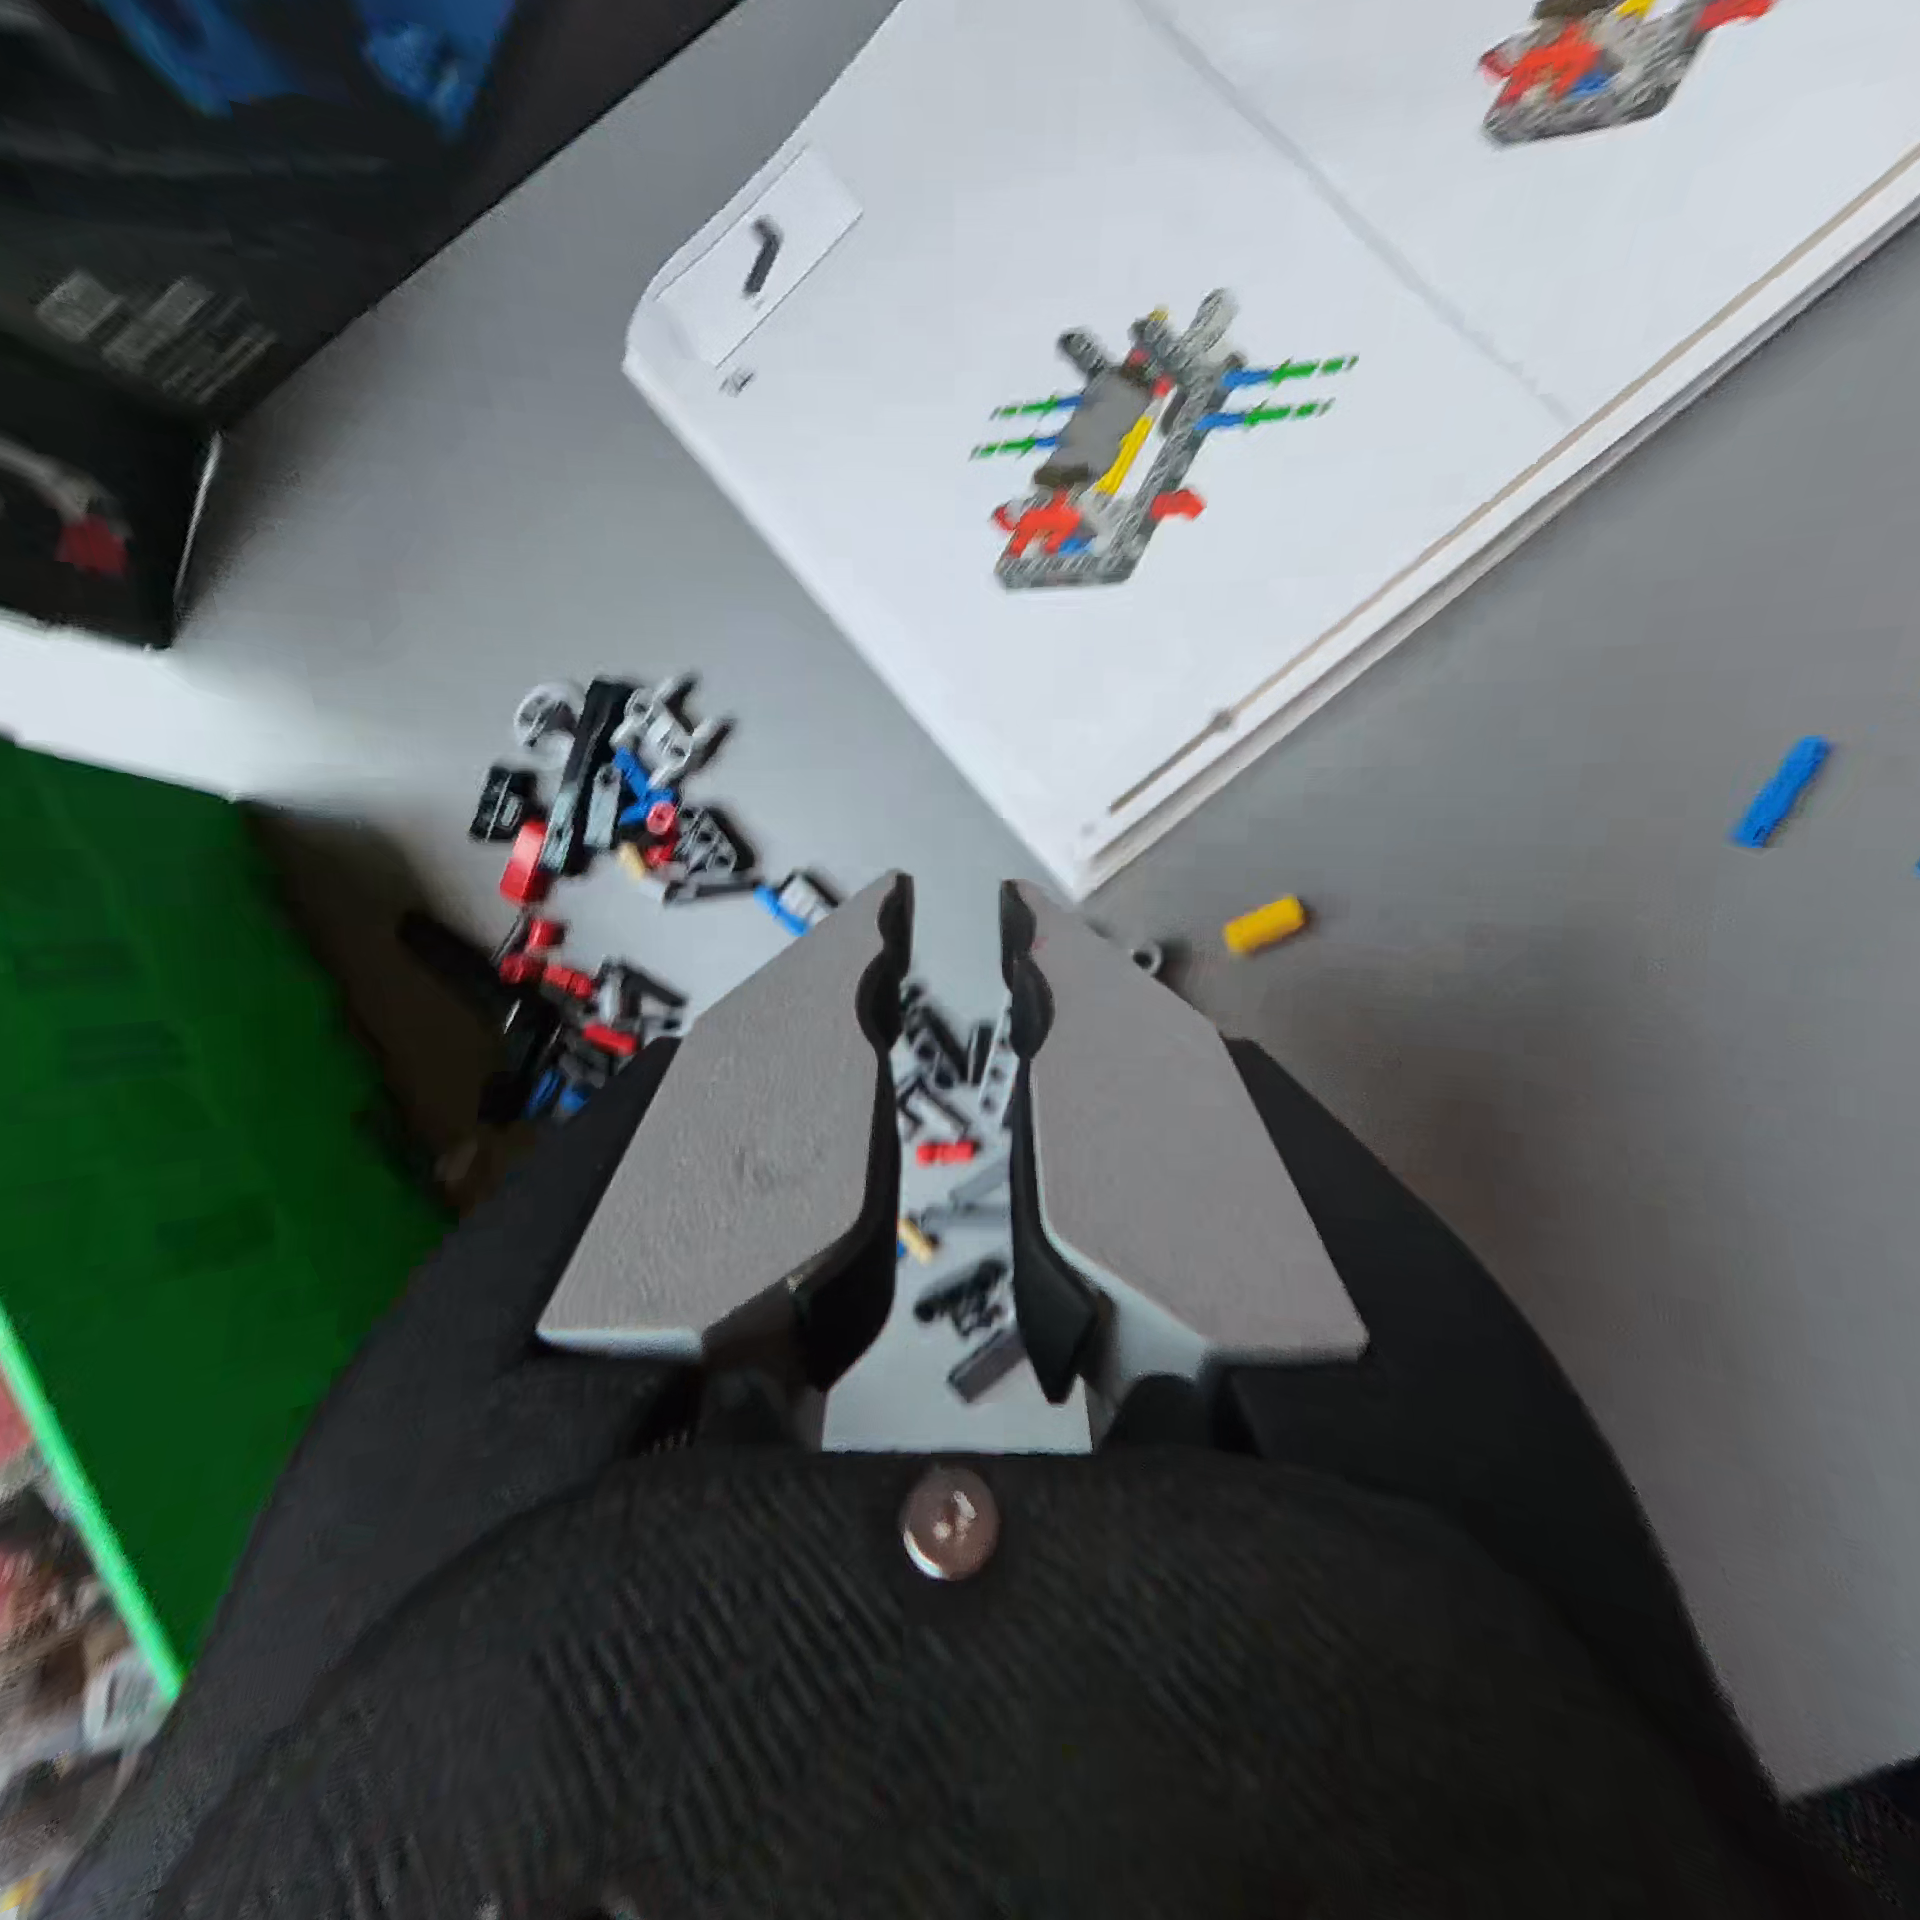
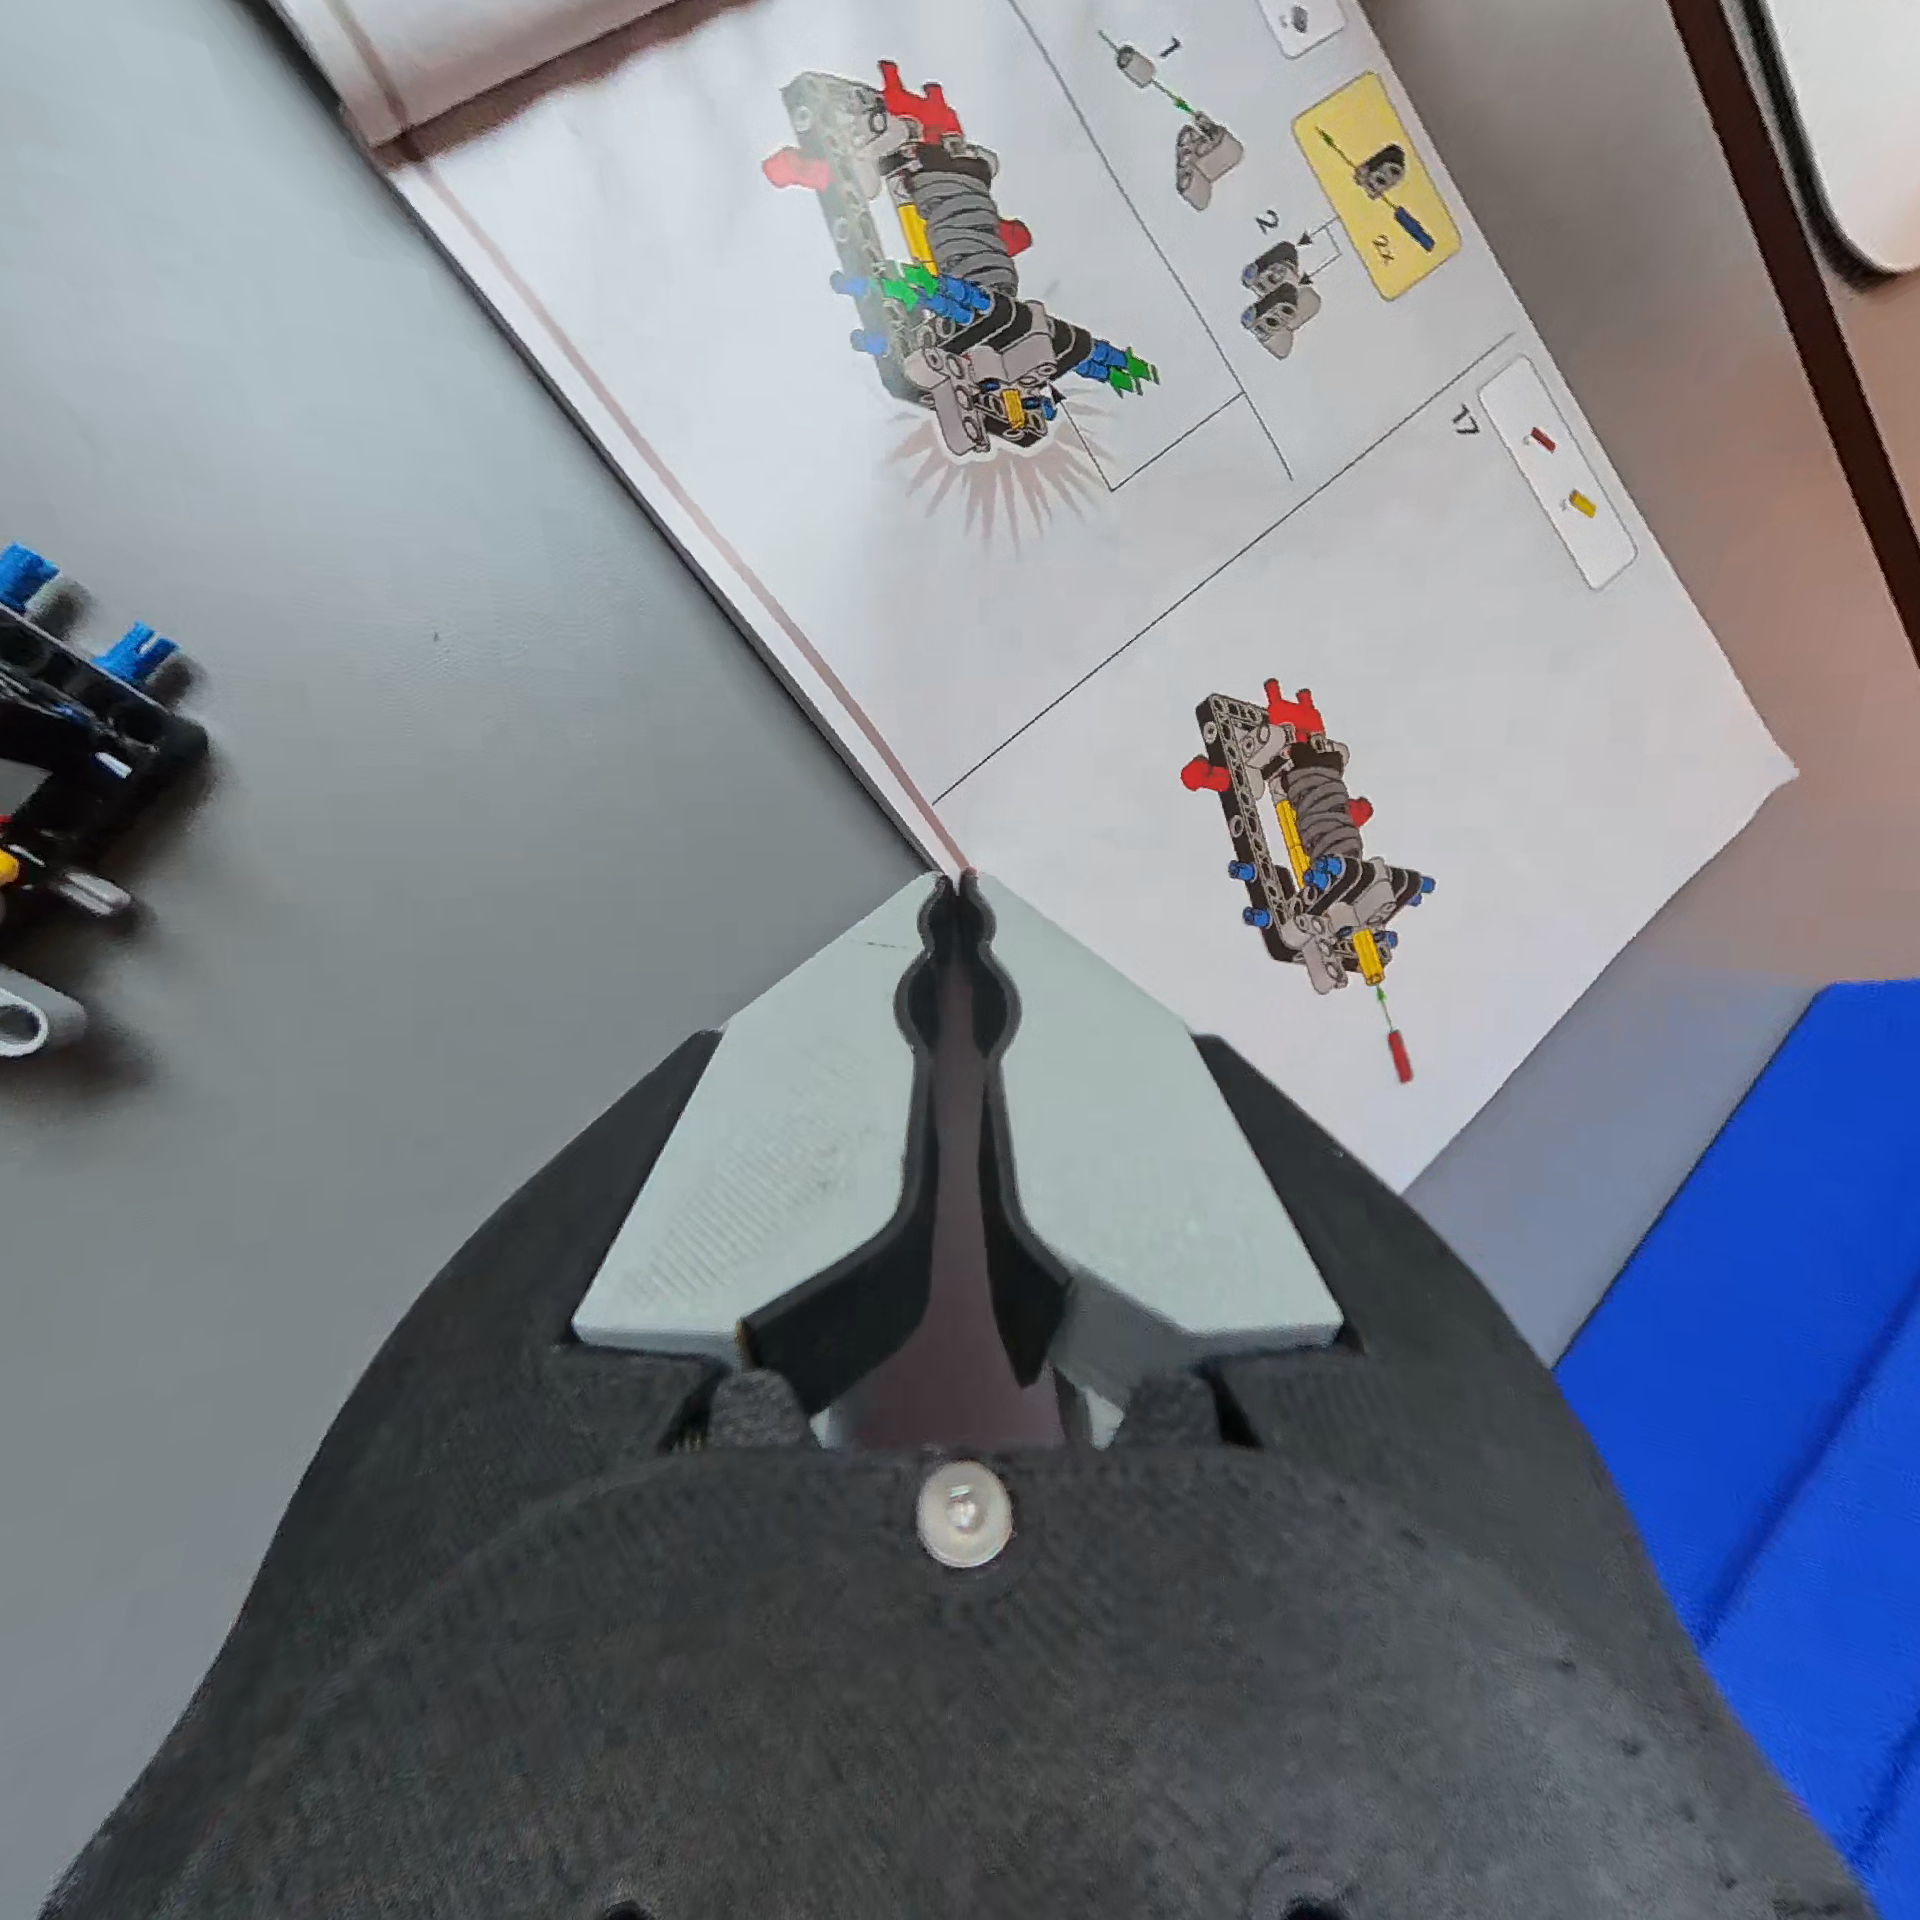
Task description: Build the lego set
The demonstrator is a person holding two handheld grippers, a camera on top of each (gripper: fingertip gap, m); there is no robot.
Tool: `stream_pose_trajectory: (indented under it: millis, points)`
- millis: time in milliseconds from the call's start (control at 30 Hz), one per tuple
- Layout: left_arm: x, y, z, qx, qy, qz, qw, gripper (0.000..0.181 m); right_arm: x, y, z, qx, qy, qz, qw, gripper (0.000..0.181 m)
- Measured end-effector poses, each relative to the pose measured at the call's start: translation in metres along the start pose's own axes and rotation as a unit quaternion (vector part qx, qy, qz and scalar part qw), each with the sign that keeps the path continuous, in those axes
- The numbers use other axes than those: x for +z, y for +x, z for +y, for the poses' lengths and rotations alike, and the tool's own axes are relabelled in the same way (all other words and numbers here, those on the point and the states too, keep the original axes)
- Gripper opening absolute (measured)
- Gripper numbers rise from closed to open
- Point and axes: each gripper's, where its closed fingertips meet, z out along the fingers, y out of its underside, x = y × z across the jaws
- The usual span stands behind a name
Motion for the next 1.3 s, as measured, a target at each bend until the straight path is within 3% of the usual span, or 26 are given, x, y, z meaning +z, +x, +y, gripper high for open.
stream_pose_trajectory:
  millis: [133,200,333,433,533,567,633,700,733,800,900,967,1067,1100,1200,1300]
  points:
    - [-0.018,-0.004,0.027,-0.028,0.003,-0.012,1.000,0.015,-0.005,0.000,-0.009,-0.017,0.031,0.012,0.999,0.000]
    - [-0.018,0.003,0.030,-0.027,0.014,-0.009,0.999,0.012,-0.012,-0.006,-0.037,-0.017,0.079,-0.016,0.997,0.000]
    - [0.007,0.042,0.003,-0.023,0.048,0.065,0.996,0.013,-0.015,-0.047,-0.133,-0.027,0.192,-0.167,0.967,0.003]
    - [0.038,0.061,-0.032,0.016,0.062,0.079,0.995,0.013,0.022,-0.075,-0.171,-0.045,0.145,-0.232,0.961,0.000]
    - [0.068,0.060,-0.037,0.016,0.012,0.079,0.997,0.009,0.065,-0.089,-0.155,-0.048,0.042,-0.272,0.960,0.000]
    - [0.068,0.061,-0.043,-0.003,0.025,0.096,0.995,0.000,0.064,-0.093,-0.157,-0.028,0.048,-0.301,0.952,0.000]
    - [0.069,0.055,-0.039,-0.024,0.007,0.105,0.994,0.000,0.053,-0.085,-0.164,-0.010,0.063,-0.324,0.944,0.000]
    - [0.070,0.052,-0.038,-0.026,0.018,0.114,0.993,0.000,0.037,-0.079,-0.175,-0.015,0.124,-0.339,0.932,0.000]
    - [0.070,0.052,-0.038,-0.029,0.026,0.119,0.992,0.000,0.039,-0.079,-0.168,-0.024,0.114,-0.341,0.933,0.000]
    - [0.069,0.052,-0.038,-0.038,0.035,0.129,0.990,0.000,0.055,-0.079,-0.143,-0.053,0.041,-0.331,0.941,0.000]
    - [0.071,0.048,-0.039,-0.035,0.043,0.118,0.991,0.000,0.055,-0.062,-0.175,-0.016,0.127,-0.304,0.944,0.000]
    - [0.071,0.047,-0.040,-0.032,0.050,0.112,0.992,0.000,0.064,-0.032,-0.194,0.023,0.163,-0.254,0.953,0.000]
    - [0.071,0.046,-0.041,-0.027,0.055,0.098,0.993,0.000,0.096,0.003,-0.178,0.095,0.087,-0.212,0.969,0.000]
    - [0.070,0.045,-0.039,-0.025,0.052,0.091,0.994,0.000,0.092,0.004,-0.177,0.120,0.083,-0.227,0.963,0.000]
    - [0.050,0.055,-0.044,-0.001,0.076,0.105,0.992,0.001,0.041,0.004,-0.188,0.149,0.192,-0.252,0.937,0.000]
    - [0.018,0.095,-0.047,0.041,0.110,0.175,0.977,0.004,-0.012,-0.012,-0.158,0.135,0.252,-0.269,0.920,0.006]
